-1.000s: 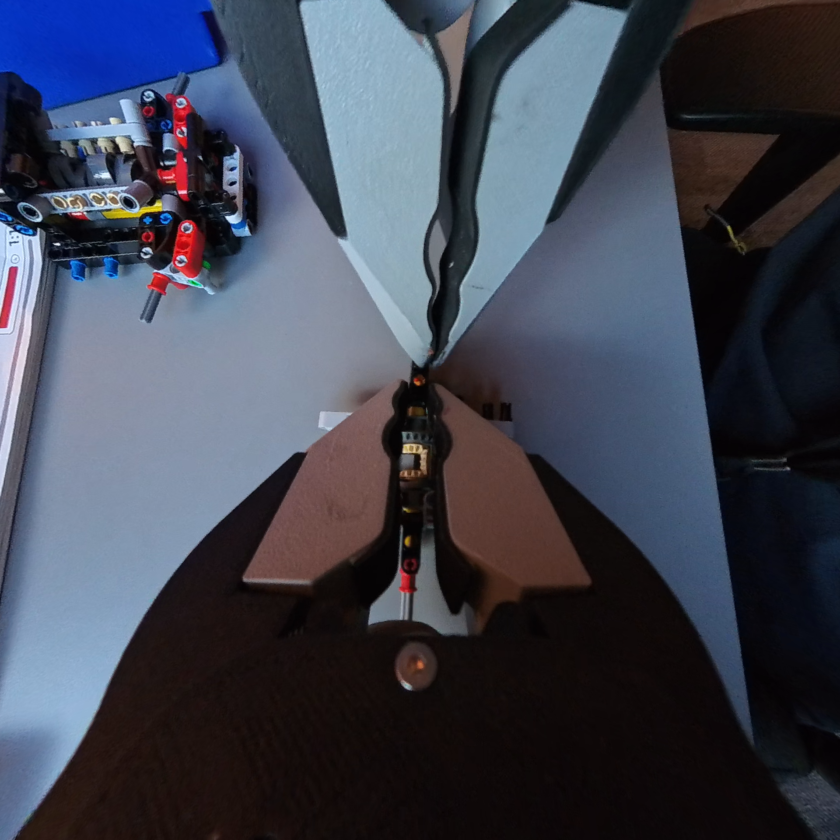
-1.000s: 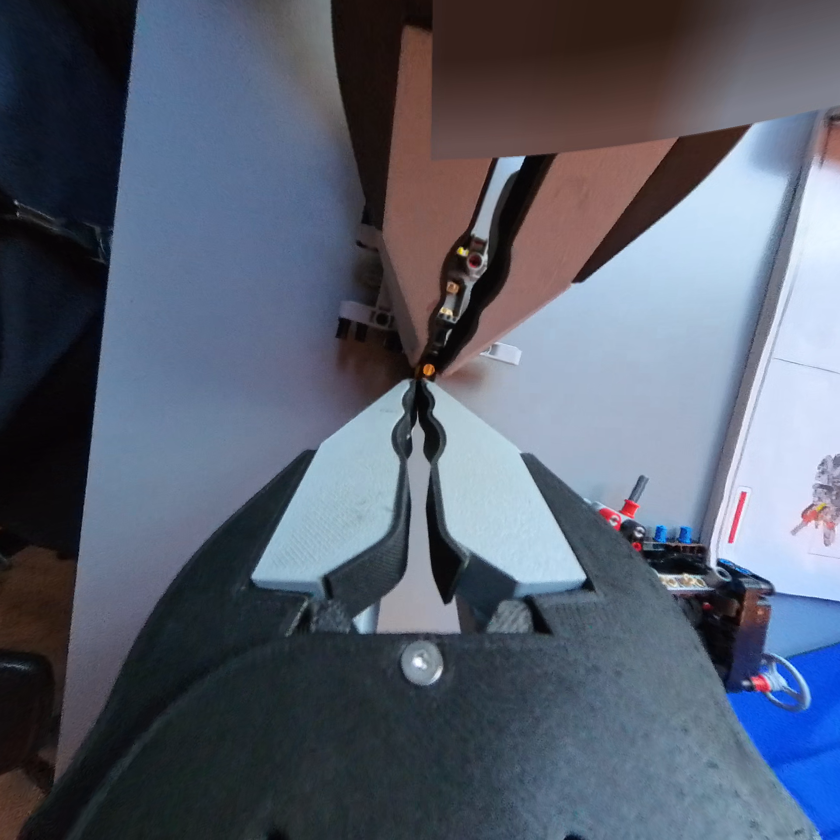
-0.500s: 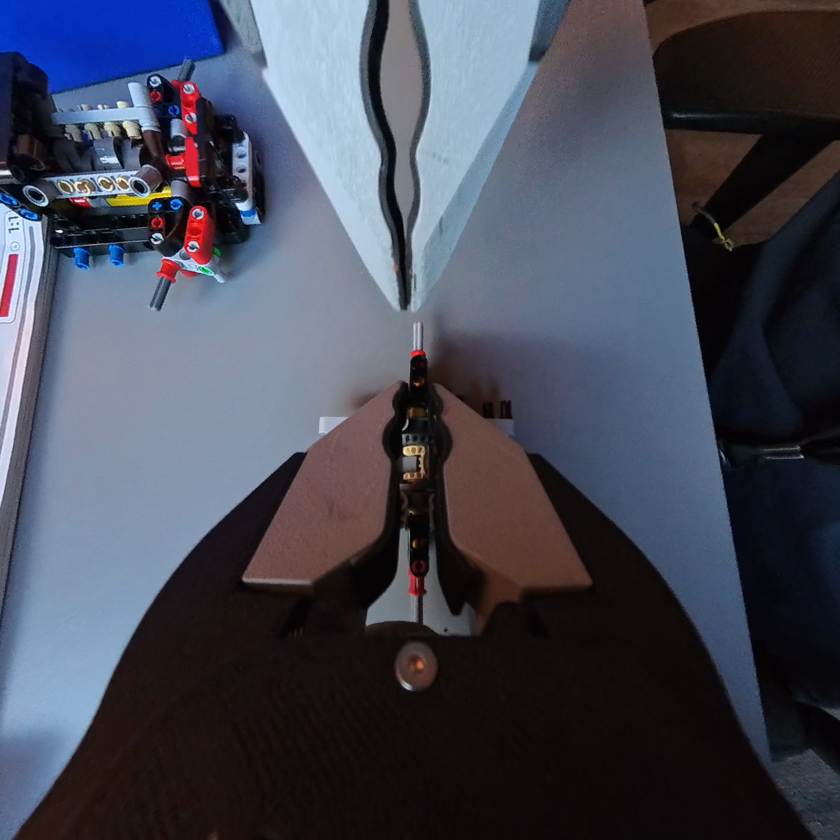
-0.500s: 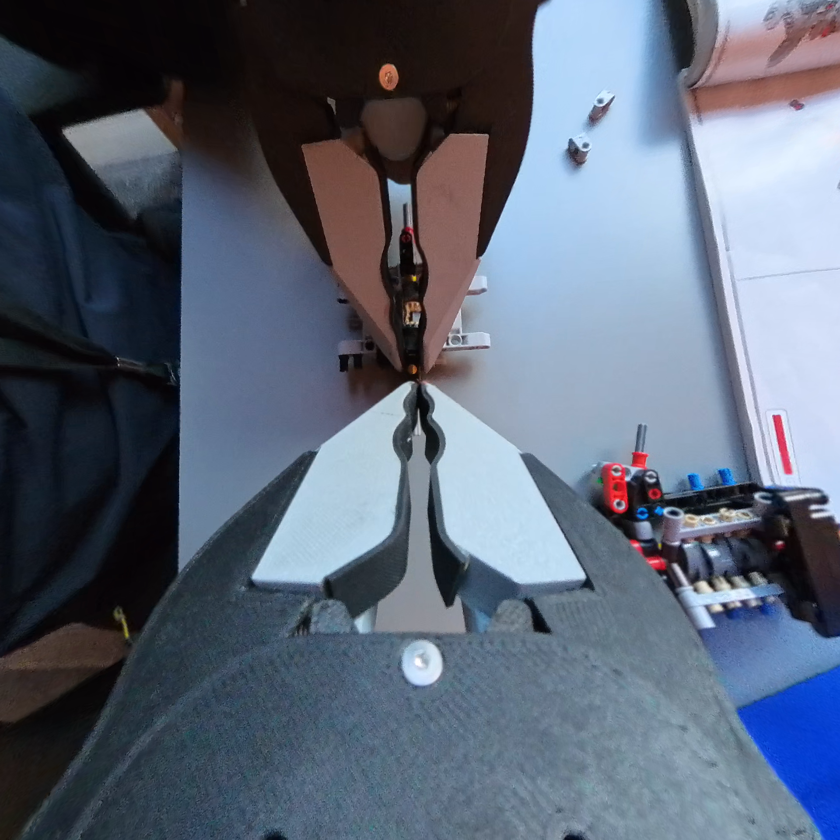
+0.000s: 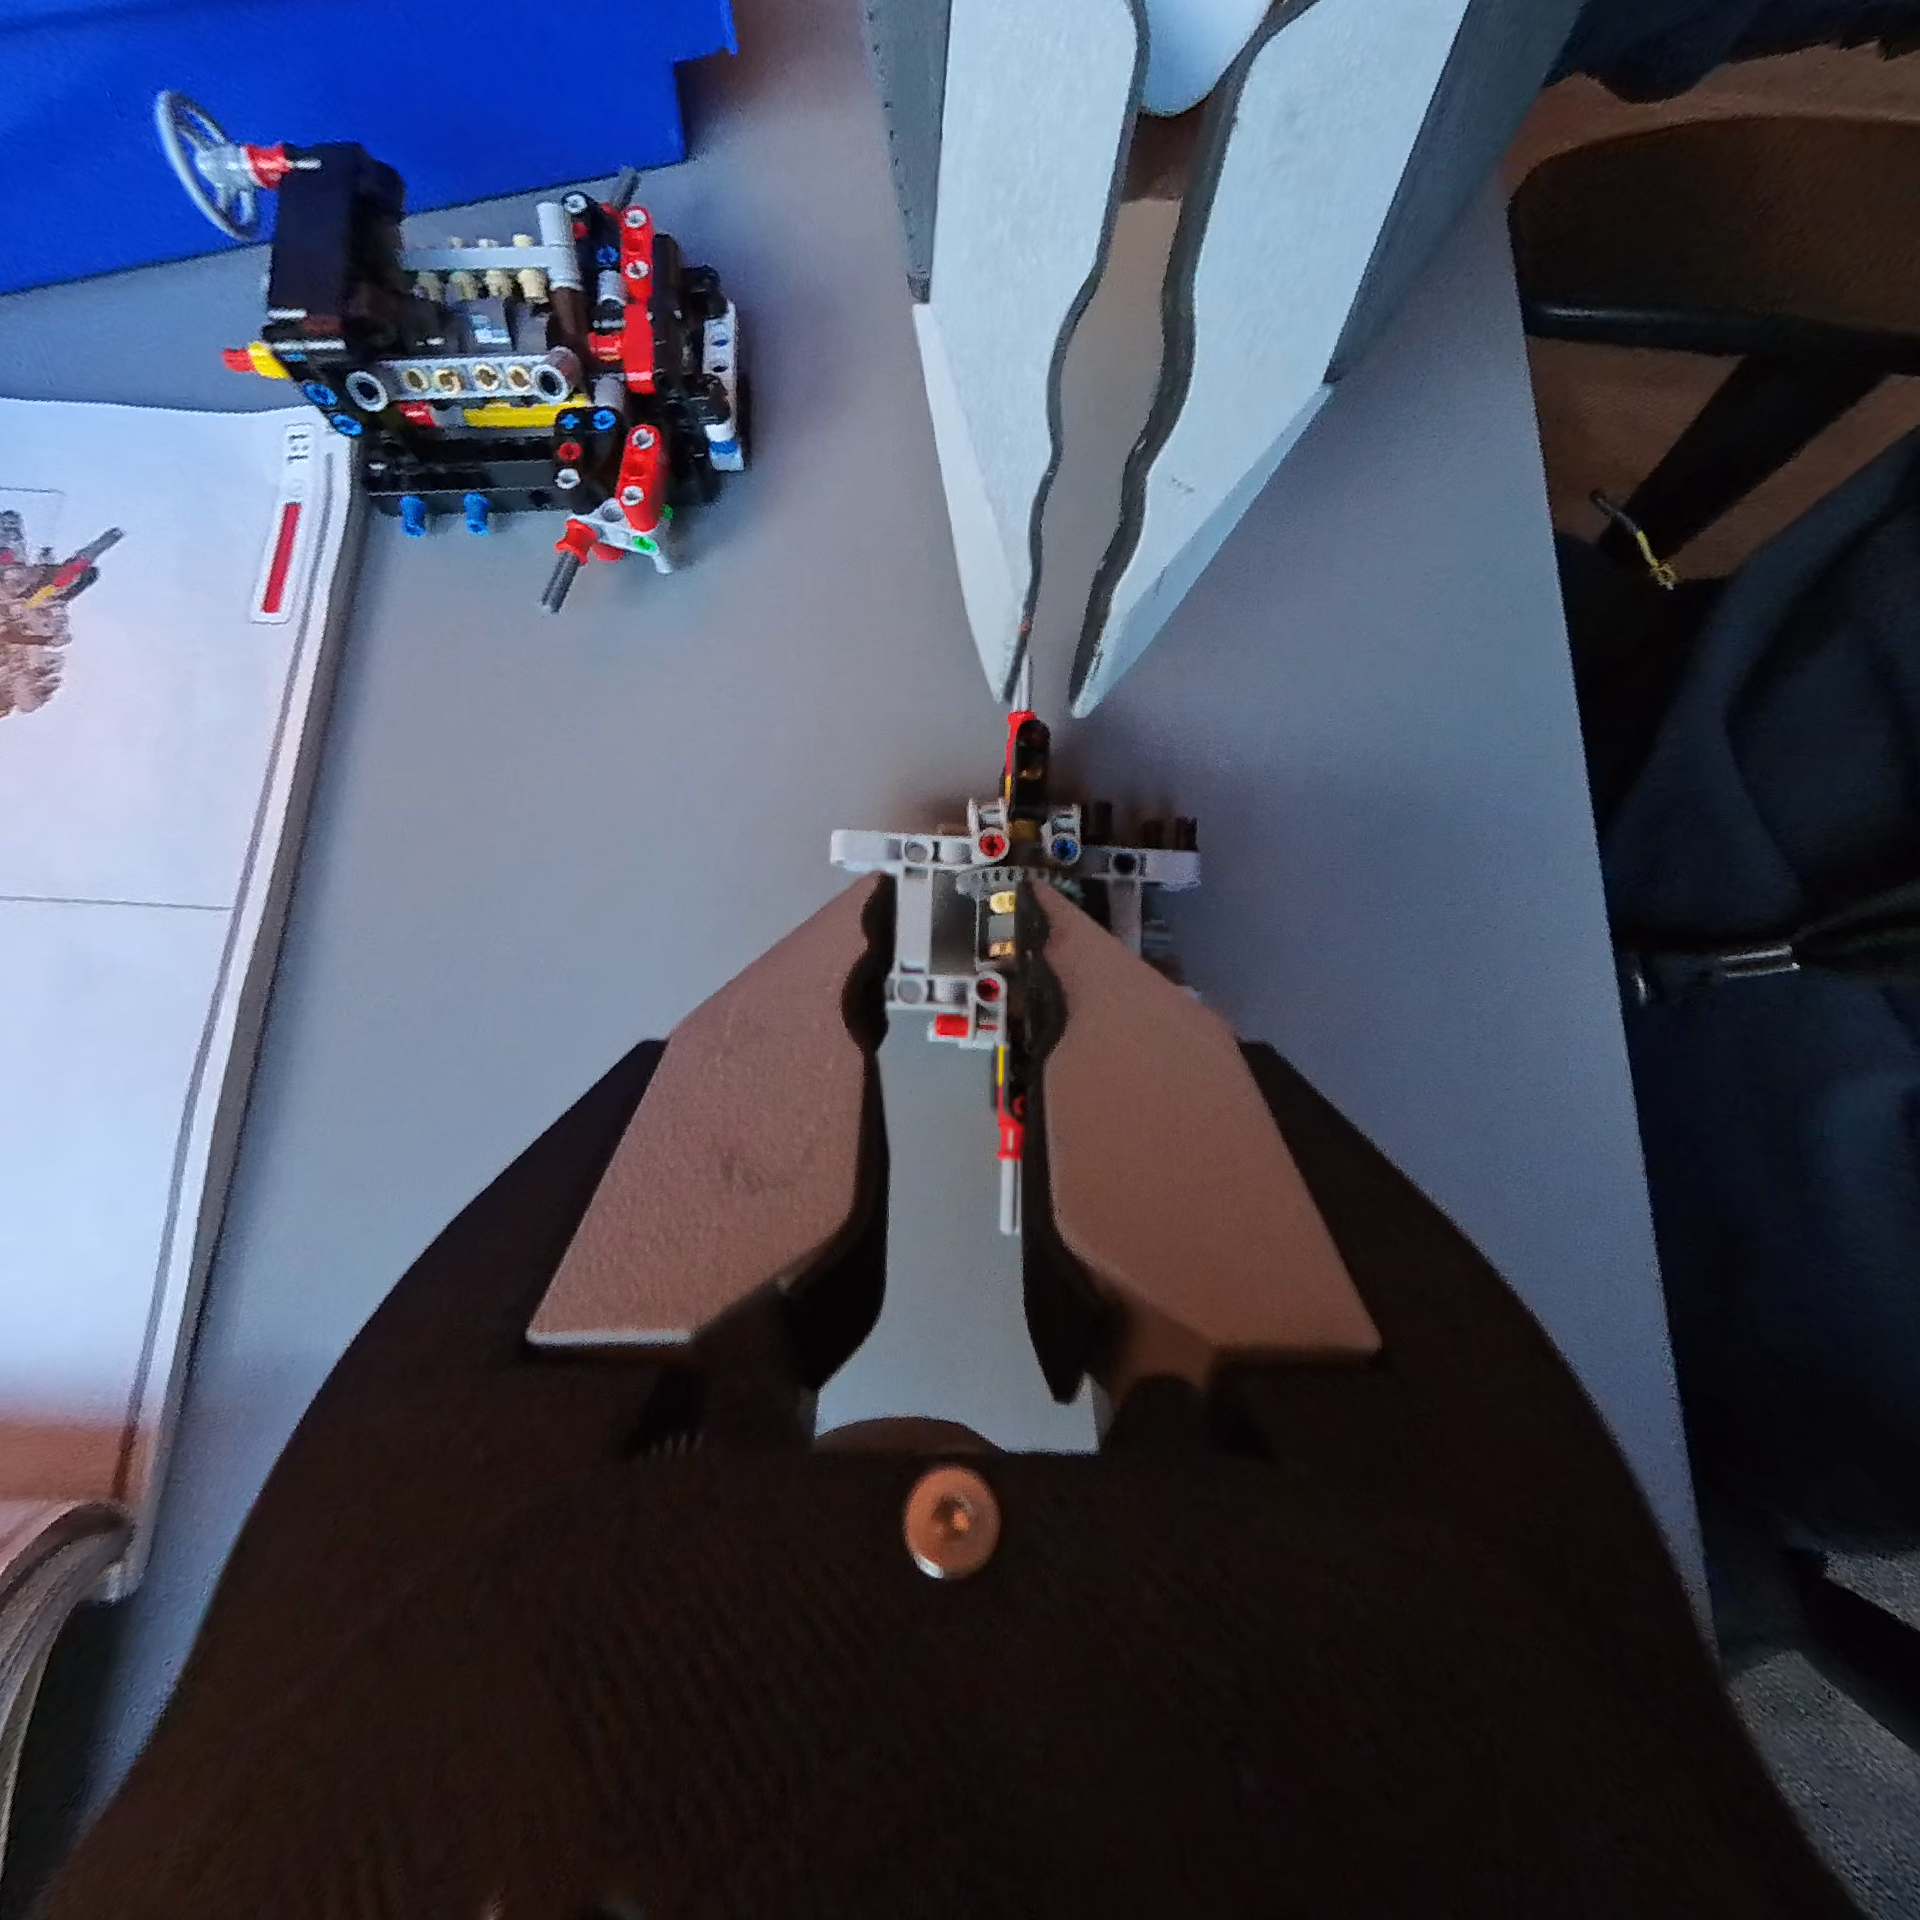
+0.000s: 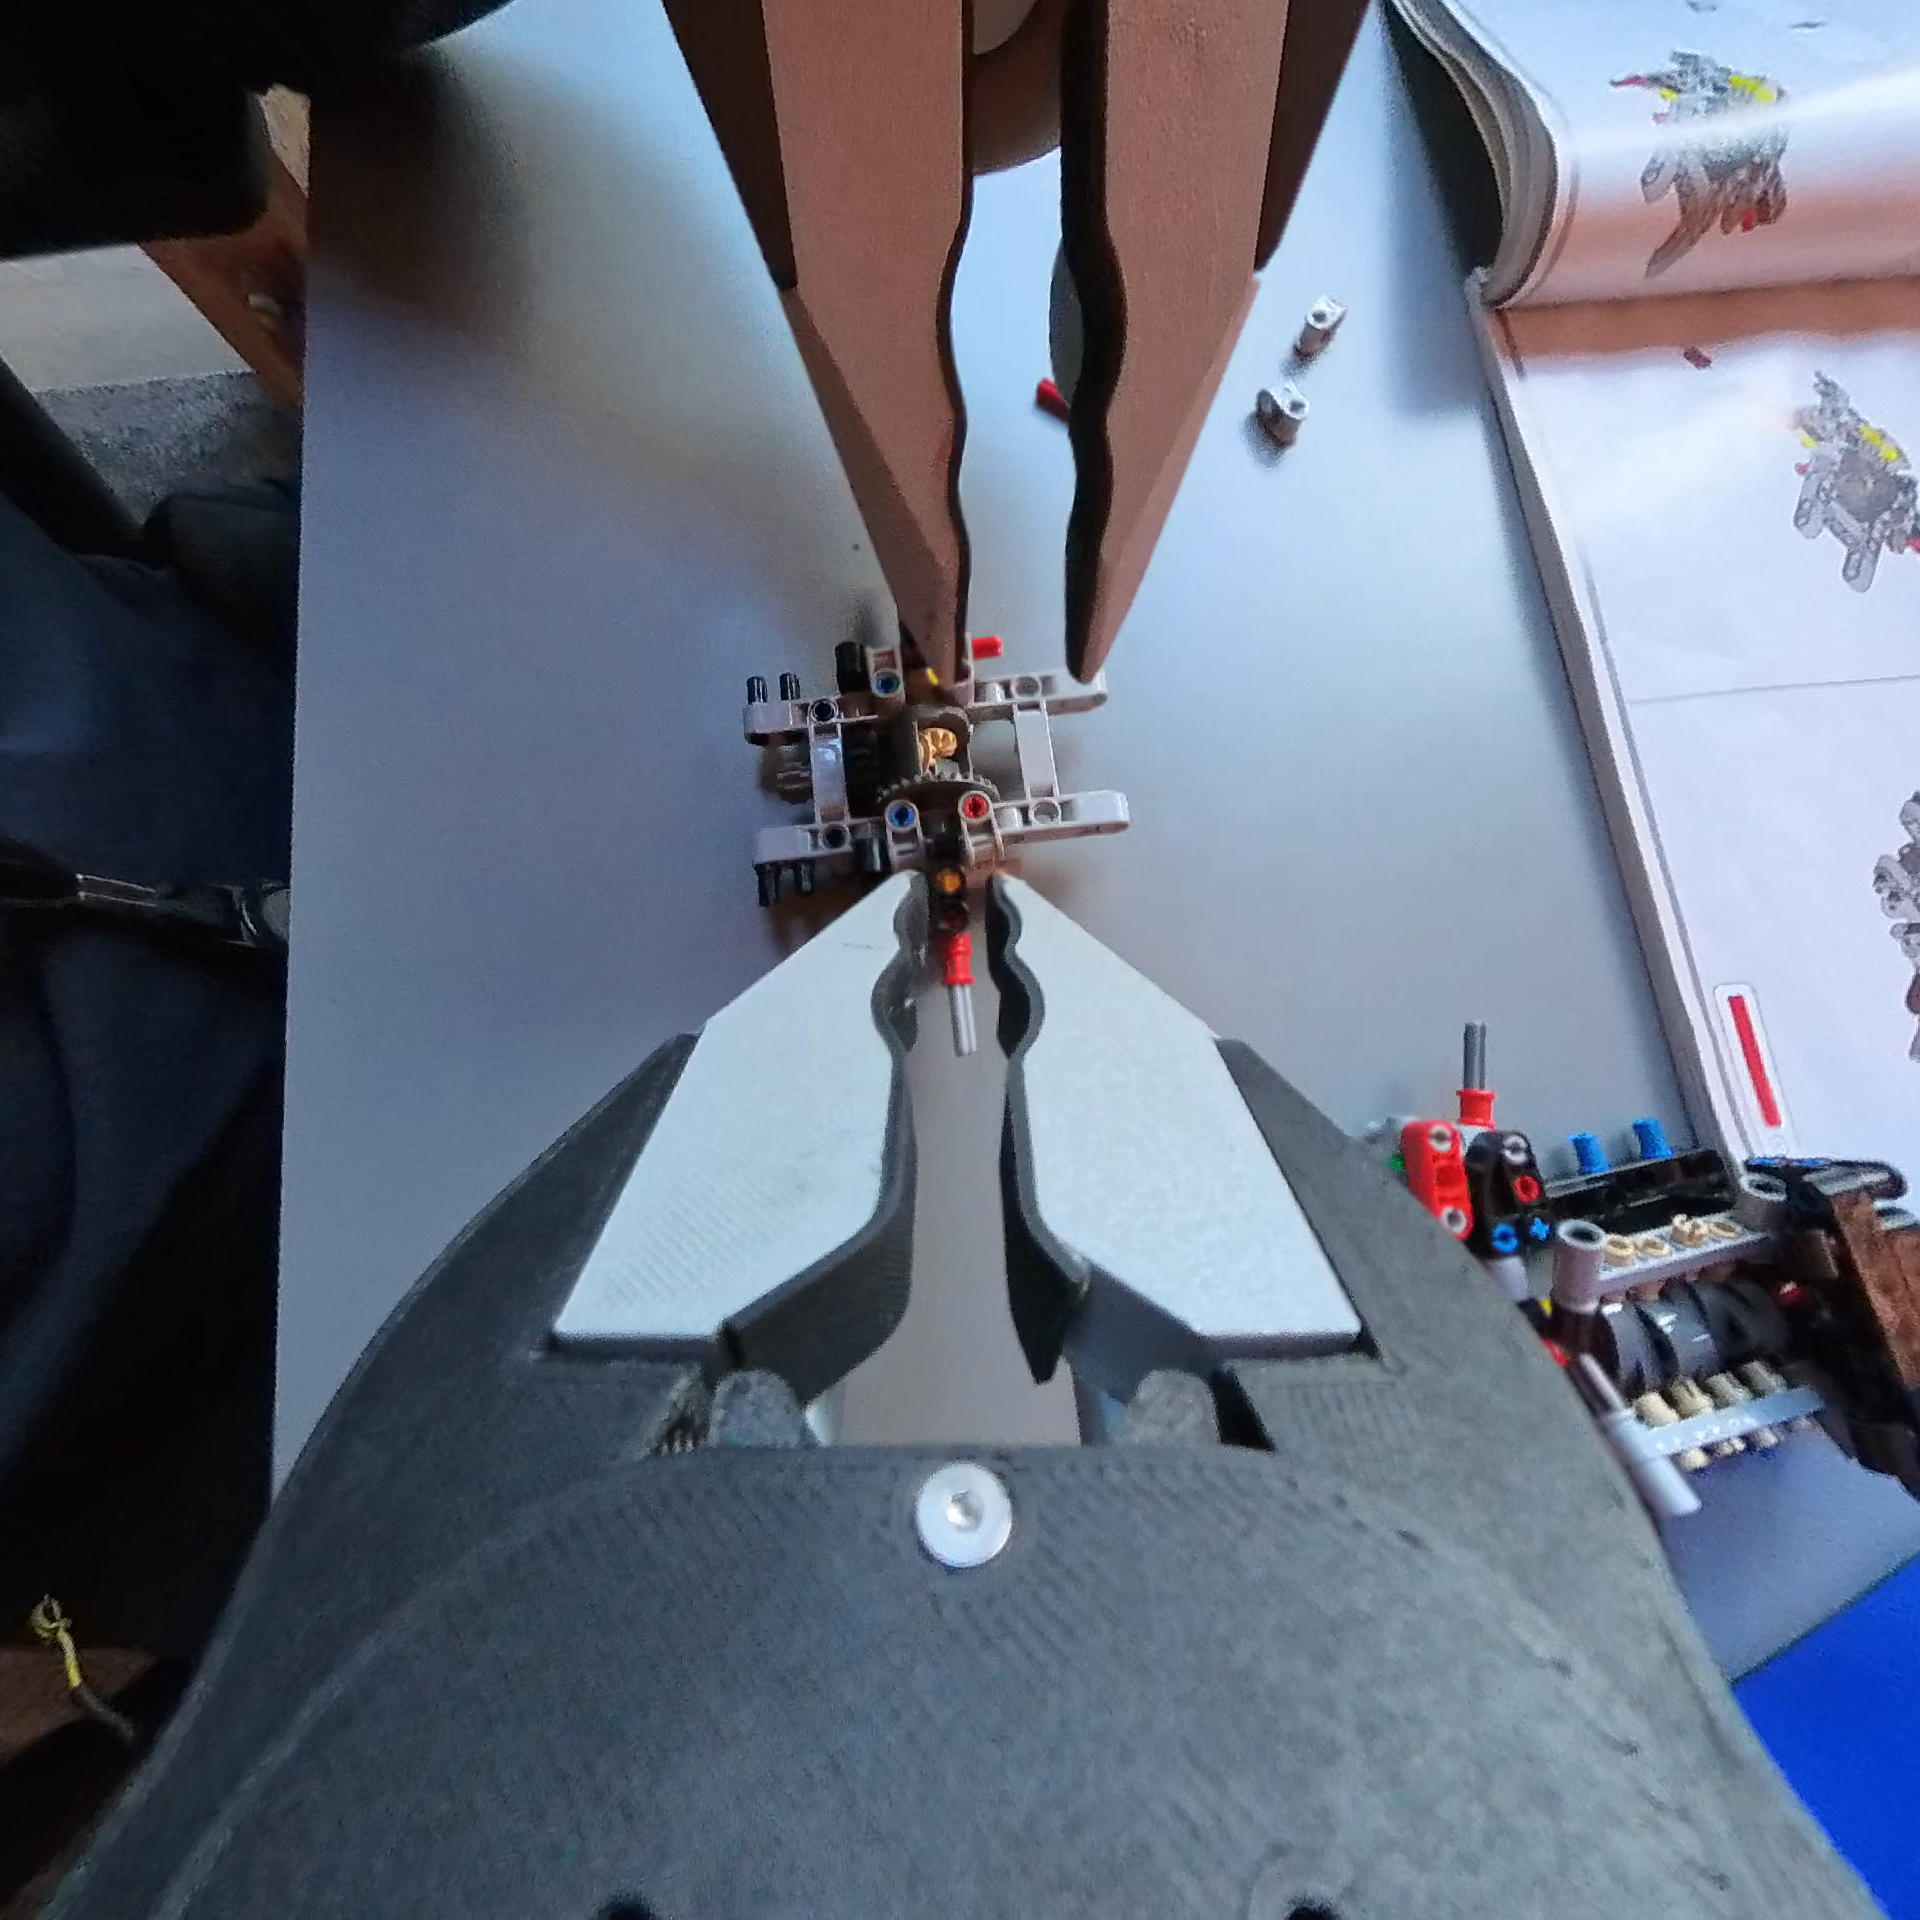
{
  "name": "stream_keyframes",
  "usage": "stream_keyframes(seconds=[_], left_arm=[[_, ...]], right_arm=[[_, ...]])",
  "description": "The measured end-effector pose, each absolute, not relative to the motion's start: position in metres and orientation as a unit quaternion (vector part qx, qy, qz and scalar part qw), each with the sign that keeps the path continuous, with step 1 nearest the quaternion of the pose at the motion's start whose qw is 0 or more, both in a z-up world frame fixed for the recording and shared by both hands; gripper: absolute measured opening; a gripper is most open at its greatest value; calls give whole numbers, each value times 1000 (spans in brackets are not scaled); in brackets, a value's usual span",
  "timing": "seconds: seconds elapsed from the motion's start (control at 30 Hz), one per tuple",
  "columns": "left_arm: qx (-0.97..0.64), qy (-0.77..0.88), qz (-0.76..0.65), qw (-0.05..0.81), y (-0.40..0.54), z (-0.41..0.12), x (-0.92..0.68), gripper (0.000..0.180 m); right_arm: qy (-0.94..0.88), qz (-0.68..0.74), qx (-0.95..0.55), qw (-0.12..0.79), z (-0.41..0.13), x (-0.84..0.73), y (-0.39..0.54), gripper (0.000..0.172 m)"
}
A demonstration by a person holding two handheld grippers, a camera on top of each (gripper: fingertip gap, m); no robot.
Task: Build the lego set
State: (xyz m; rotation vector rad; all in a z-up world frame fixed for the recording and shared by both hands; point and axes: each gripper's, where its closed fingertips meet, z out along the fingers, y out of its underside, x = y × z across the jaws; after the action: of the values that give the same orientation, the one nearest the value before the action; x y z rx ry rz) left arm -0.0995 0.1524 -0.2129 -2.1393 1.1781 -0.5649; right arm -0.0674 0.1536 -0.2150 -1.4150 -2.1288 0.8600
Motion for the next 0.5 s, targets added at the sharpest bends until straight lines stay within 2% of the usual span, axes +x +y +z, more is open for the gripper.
stream_keyframes(seconds=[0.13, 0.33, 0.5], left_arm=[[-802, 455, -218, 320, 148, -216, -98, 14], [-801, 473, -225, 290, 142, -235, -92, 17], [-794, 474, -234, 301, 143, -232, -82, 22]], right_arm=[[-789, 292, -497, 212, -222, -75, 152, 8], [-818, 255, -483, 182, -235, -74, 149, 4], [-821, 260, -477, 178, -232, -72, 150, 4]])
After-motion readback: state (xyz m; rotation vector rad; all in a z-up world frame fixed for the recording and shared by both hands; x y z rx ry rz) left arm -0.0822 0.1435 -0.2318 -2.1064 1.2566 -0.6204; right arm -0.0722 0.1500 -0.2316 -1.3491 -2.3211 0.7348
